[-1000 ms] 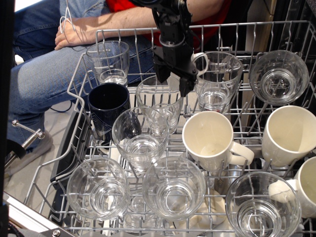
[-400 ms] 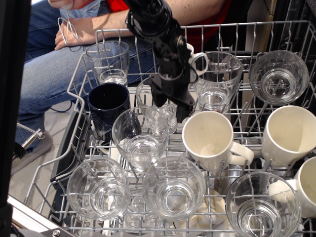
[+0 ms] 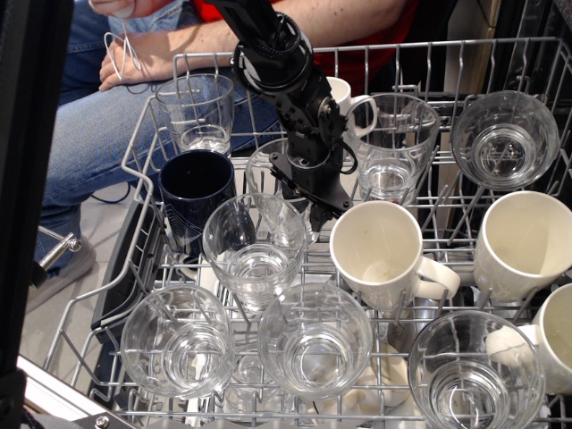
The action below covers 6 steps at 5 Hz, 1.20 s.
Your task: Pick up glass cup
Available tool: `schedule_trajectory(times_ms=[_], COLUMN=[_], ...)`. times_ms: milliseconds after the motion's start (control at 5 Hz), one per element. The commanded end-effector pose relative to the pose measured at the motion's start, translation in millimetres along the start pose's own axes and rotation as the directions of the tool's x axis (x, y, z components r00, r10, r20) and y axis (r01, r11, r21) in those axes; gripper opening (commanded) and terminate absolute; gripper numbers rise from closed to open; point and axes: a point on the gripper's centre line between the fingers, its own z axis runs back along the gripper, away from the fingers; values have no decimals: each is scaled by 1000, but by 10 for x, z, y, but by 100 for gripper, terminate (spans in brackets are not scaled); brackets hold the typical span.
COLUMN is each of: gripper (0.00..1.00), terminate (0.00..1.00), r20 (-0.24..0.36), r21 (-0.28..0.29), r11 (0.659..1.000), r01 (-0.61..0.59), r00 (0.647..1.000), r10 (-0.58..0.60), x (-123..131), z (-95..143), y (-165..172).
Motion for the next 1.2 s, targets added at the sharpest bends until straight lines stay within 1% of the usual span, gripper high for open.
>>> schedule_trajectory(times_ms=[0, 200, 400, 600, 1000], gripper=[0, 0, 0, 0, 0], terminate=[0, 0, 0, 0, 0], r20=[5, -4, 2, 37, 41], r21=[-3, -16, -13, 48, 98], r11=[1000, 999, 996, 989, 981], r01=[-22, -47, -88, -137, -169], r00=[1000, 999, 996, 990, 985], r10=[22, 47, 88, 135, 165], x=[192, 288, 404, 511, 663], z=[206, 366, 550, 767, 1410], y=[47, 73, 116, 122, 204])
